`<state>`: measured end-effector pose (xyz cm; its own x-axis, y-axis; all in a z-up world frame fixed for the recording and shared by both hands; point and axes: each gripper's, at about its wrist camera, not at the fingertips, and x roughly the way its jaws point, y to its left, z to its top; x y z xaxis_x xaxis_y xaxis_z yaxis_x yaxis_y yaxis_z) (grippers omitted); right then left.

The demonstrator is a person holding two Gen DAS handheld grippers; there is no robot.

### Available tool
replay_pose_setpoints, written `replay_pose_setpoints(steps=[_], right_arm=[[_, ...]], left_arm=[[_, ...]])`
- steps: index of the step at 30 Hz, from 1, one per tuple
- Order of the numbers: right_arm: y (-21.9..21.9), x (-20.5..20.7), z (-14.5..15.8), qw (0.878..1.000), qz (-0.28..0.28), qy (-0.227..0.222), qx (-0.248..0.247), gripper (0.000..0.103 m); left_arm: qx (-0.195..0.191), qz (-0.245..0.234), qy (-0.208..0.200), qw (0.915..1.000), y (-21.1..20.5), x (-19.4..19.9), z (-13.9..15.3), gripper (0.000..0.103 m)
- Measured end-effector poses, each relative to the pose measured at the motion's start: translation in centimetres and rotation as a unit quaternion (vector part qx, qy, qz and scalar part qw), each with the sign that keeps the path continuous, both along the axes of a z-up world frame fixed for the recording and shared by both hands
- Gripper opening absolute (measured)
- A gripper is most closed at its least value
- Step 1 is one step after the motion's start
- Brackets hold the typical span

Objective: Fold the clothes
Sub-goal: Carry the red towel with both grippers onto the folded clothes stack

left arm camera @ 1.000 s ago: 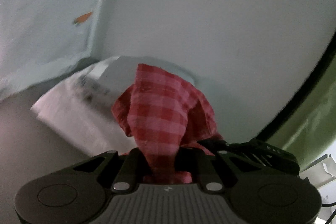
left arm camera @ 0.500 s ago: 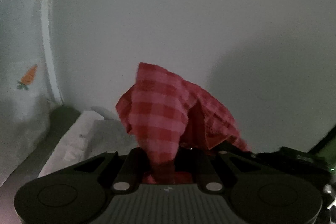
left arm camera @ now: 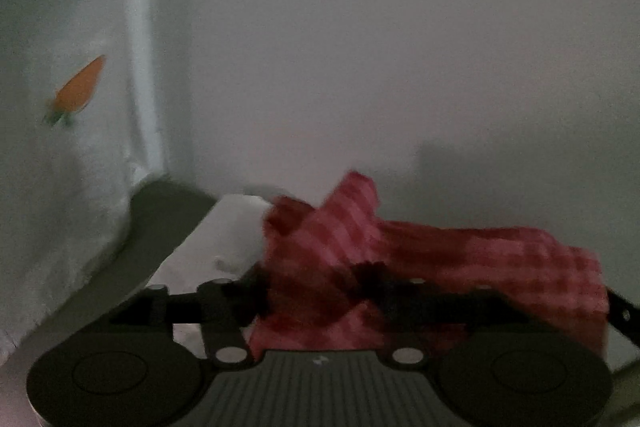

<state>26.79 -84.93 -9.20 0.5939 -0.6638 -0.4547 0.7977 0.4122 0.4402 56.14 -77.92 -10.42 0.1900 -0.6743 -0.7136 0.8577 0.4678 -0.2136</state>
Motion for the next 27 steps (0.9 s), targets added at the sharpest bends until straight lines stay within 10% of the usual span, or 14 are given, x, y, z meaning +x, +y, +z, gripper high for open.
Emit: replay_pose_setpoints(steps=[2,8,11,15,22,24,25,27], right_arm=[[0.2,0.0,-0.2,1.0,0.007,0.0,-0.001,0.04],[0.7,-0.2,-1.3,0.997,0.043,-0.047,0.046,0.044],[1.0,-0.2,-1.6,0.995,0.053,-0.047,0.067,0.047],[1.9,-1.0,-0.8,0.992,0.1,-0.057,0.046,0.006],[4.4,-3.1,3.7,0.993,0.065,-0.088,-0.034,0.003],[3.9,-2.3,2.8,0.999,0.038,-0.023,-0.021,0.02],[3.4,-1.5,1.9,0.999,0.028,0.024,0.0,0.045],[2.8,-1.4,0.3,0.997,0.014,0.057,0.042,0.049]], left_arm=[[0.004,0.013,0.016,0.9998,0.4,0.9,-1.1,0.061],[-0.004,0.015,0.049,0.9987,1.6,1.2,-3.0,0.056],[-0.024,0.019,0.074,0.9968,2.3,0.6,-3.0,0.016],[-0.038,0.02,0.053,0.9977,2.8,-0.7,-1.4,0.004],[-0.058,0.035,0.038,0.9969,3.1,1.3,2.7,0.013],[-0.008,0.054,0.02,0.9983,2.1,1.6,1.4,0.03],[0.007,0.063,0.015,0.9979,2.1,1.5,0.9,0.033],[0.014,0.076,0.018,0.9969,3.0,1.3,0.3,0.044]])
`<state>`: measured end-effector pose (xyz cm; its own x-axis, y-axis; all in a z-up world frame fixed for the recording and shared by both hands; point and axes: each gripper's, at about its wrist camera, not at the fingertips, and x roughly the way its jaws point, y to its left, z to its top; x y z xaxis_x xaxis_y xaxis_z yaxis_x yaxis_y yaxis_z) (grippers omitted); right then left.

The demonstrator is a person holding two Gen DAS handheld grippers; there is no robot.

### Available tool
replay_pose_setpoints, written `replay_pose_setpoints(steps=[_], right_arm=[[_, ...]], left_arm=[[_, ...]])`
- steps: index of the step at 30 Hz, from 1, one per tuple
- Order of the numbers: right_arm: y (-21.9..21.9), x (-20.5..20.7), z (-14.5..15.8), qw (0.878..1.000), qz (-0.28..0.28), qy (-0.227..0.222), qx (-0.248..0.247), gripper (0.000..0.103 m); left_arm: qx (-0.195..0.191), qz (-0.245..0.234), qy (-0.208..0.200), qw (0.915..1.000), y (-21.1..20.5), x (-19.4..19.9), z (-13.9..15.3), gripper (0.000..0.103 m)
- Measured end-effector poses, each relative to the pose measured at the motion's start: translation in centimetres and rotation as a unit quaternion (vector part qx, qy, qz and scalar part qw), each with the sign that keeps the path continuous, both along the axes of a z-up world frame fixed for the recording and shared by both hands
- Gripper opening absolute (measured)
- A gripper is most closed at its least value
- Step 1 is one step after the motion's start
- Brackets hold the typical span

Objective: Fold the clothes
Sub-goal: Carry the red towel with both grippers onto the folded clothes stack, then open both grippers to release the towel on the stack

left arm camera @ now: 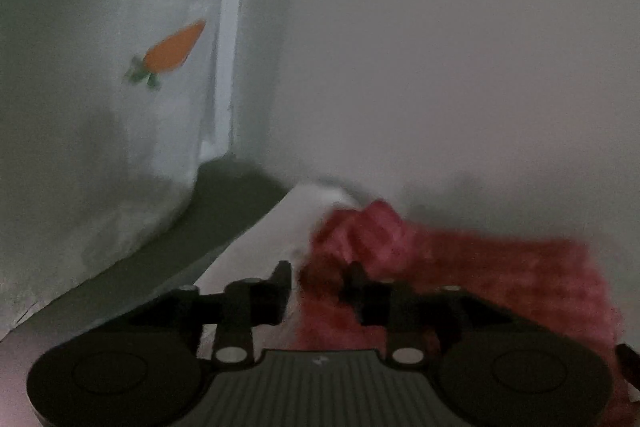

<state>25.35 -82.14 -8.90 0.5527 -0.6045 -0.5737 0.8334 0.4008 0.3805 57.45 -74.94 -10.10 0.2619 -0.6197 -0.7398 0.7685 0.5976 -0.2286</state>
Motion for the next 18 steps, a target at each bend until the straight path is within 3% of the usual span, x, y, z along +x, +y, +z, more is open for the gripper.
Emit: replay_pose_setpoints(steps=[1,3,4,5,8,10,13,16,18], right_arm=[[-0.1,-0.4,-0.6,1.0,-0.002,-0.002,0.02,0.049],[0.1,-0.9,-0.6,1.0,-0.001,-0.004,0.024,0.062],[0.5,-1.1,-0.1,1.0,0.001,0.003,0.011,0.074],[0.9,-1.3,0.3,1.0,0.003,0.012,-0.005,0.084],[2.1,-3.0,1.6,0.999,0.018,0.014,-0.032,0.093],[3.0,-1.6,2.4,0.999,0.036,0.006,-0.037,0.099],[4.9,-1.7,3.6,0.995,0.085,-0.013,-0.051,0.099],[8.1,-2.3,5.1,0.984,0.156,-0.036,-0.08,0.099],[10.9,-2.4,6.2,0.973,0.198,-0.039,-0.109,0.1]], left_arm=[[0.003,0.006,0.002,1.0,0.5,-0.1,-0.3,0.049],[-0.006,0.018,0.005,0.9998,2.0,-0.6,0.1,0.075],[-0.01,0.022,0.0,0.9997,2.9,-1.1,0.5,0.079],[-0.009,0.024,-0.012,0.9996,3.7,-1.7,1.1,0.081],[0.008,0.046,-0.072,0.9963,6.5,-4.3,2.9,0.084],[0.012,0.067,-0.104,0.9923,8.8,-5.6,4.3,0.09],[-0.01,0.102,-0.13,0.9861,13.6,-8.0,6.7,0.097],[-0.058,0.154,-0.155,0.9741,19.9,-12.5,9.8,0.103],[-0.077,0.195,-0.186,0.9601,23.7,-15.8,11.0,0.103]])
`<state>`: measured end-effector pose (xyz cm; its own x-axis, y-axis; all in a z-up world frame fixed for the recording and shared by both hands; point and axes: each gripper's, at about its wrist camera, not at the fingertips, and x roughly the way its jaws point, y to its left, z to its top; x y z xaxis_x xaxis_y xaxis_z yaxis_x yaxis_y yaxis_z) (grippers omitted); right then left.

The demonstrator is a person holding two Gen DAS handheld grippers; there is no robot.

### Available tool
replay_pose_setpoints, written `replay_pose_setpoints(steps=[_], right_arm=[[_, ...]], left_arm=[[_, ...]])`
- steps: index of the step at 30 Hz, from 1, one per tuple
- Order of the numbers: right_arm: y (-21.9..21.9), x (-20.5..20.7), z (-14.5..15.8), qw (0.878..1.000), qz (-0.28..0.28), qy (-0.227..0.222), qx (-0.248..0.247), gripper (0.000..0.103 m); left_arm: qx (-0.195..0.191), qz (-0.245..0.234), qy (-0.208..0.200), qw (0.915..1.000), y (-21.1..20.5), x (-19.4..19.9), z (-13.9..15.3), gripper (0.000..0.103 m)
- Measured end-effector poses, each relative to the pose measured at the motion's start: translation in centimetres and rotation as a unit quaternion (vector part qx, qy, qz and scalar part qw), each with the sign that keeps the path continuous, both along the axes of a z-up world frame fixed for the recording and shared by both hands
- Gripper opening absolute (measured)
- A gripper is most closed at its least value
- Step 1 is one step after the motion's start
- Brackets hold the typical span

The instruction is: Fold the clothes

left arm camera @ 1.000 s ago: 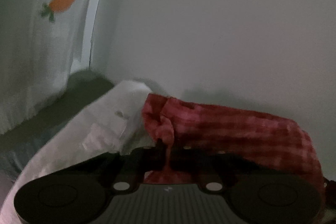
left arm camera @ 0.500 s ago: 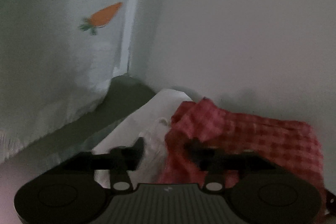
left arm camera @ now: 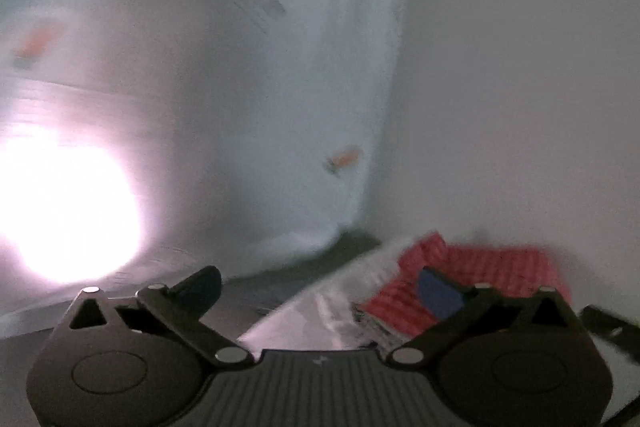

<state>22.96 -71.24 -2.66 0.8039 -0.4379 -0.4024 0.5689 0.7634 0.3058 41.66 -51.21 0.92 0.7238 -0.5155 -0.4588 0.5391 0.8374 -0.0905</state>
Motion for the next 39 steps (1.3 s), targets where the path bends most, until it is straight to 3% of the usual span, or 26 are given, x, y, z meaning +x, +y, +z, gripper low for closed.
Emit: replay_pose_setpoints(steps=[3,7,10,18,27,39], right_arm=[[4.3,0.3,1.5,0.997,0.057,0.003,-0.051,0.101],[10.7,-2.0,3.3,0.986,0.119,-0.032,-0.115,0.102],[14.9,-3.9,4.3,0.98,0.161,-0.037,-0.108,0.103],[27.3,-9.1,3.8,0.957,0.269,-0.013,-0.112,0.103],[38.6,-15.8,2.5,0.932,0.334,0.046,-0.134,0.103],[46.6,-24.0,0.5,0.921,0.356,0.093,-0.132,0.103]], left_arm=[[0.003,0.058,-0.041,0.9975,5.0,-4.9,1.2,0.103],[0.022,0.104,-0.059,0.9926,10.8,-10.3,1.3,0.103],[0.057,0.132,-0.05,0.9883,14.8,-13.9,1.2,0.103],[0.072,0.19,-0.011,0.9791,25.9,-22.3,-0.9,0.103],[0.08,0.251,0.028,0.9642,36.4,-30.8,-1.8,0.103],[0.08,0.272,0.052,0.9576,45.1,-41.4,-2.8,0.103]])
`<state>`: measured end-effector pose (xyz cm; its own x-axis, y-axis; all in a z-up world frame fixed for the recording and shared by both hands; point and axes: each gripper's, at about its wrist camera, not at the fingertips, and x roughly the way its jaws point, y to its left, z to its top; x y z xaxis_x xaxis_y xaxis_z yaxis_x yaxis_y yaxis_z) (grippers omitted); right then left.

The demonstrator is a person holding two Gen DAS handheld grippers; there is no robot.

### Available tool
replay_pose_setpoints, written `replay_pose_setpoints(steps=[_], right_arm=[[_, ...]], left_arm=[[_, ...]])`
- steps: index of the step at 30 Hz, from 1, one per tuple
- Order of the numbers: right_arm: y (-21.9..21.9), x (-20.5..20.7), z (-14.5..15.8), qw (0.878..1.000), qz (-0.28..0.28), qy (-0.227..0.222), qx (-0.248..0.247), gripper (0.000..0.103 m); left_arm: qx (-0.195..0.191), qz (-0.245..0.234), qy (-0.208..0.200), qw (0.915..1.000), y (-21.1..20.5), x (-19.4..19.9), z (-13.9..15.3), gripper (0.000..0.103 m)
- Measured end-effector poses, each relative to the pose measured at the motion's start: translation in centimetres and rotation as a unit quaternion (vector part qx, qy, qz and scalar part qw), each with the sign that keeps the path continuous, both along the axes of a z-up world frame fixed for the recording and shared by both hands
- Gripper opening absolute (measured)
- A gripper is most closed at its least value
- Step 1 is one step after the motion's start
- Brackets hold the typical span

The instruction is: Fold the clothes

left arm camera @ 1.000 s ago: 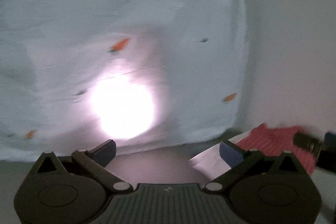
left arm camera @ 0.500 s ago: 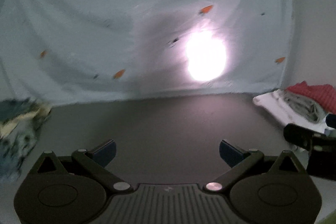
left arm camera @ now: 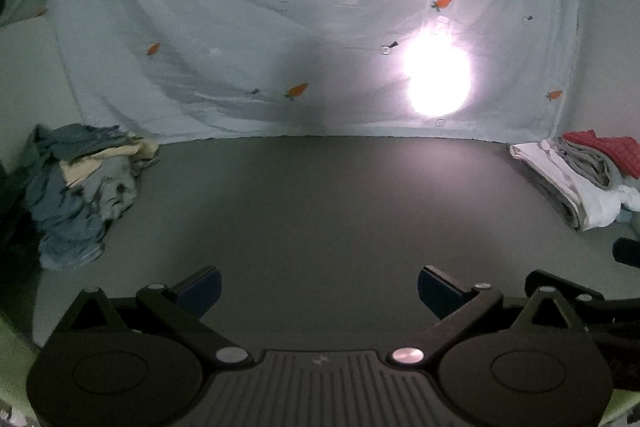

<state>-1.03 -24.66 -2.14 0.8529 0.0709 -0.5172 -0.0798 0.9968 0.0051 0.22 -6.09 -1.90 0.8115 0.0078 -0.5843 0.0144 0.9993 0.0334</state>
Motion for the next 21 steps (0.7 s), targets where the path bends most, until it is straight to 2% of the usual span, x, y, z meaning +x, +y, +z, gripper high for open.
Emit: replay_pose_setpoints(steps=[9,21], right_arm=[[2.3,-4.2,-0.2,1.0,0.001,0.005,-0.006,0.103],[3.5,-7.2,-0.1,1.0,-0.014,-0.007,-0.001,0.103]], left_arm=[[-0.002,0.014,-0.014,0.9998,2.7,-4.5,0.5,0.103],[-0.008,0.009,-0.019,0.9997,3.6,-7.9,0.6,0.103]])
